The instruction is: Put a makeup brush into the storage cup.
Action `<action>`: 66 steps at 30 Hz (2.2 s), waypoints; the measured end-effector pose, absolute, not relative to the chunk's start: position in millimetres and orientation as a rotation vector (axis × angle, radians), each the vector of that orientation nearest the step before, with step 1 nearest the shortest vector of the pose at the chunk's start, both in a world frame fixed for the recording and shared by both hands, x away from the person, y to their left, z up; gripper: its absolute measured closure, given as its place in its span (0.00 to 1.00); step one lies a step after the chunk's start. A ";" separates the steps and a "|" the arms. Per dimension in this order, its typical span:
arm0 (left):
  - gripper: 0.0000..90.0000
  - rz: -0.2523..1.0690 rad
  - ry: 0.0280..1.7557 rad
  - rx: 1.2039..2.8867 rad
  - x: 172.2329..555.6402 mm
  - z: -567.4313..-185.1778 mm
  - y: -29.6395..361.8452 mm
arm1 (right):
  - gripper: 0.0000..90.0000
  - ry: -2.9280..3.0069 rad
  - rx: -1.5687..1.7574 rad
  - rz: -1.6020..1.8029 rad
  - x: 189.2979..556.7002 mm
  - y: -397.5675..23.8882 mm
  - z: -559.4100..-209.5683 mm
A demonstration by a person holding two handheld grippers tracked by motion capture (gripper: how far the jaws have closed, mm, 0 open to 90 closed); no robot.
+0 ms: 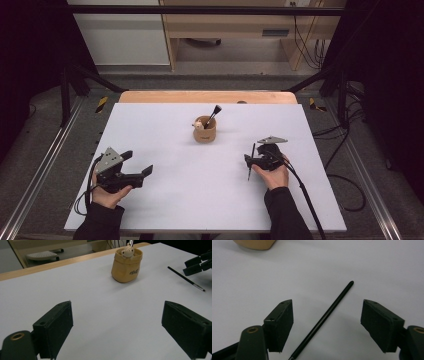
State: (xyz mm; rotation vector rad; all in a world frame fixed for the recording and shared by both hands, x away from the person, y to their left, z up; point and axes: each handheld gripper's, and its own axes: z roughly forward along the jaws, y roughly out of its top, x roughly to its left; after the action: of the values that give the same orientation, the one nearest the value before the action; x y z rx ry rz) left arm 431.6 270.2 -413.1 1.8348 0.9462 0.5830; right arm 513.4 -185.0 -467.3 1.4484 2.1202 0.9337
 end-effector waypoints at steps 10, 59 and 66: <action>0.11 0.583 0.940 1.837 431.3 -413.0 269.1 | 0.47 2.162 1.446 0.899 514.1 -181.1 -473.4; 0.11 0.582 0.928 1.848 430.8 -413.1 265.9 | 0.91 2.232 1.402 0.848 512.3 -182.1 -472.6; 0.11 0.582 0.927 1.850 430.7 -413.2 265.6 | 0.94 2.237 1.402 0.839 512.3 -182.8 -471.9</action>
State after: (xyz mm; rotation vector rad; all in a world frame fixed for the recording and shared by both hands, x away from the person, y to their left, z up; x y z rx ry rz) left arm 430.7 265.6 -413.2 1.8503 0.9272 0.5820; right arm 512.3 -182.8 -471.9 1.4021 2.2366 0.8390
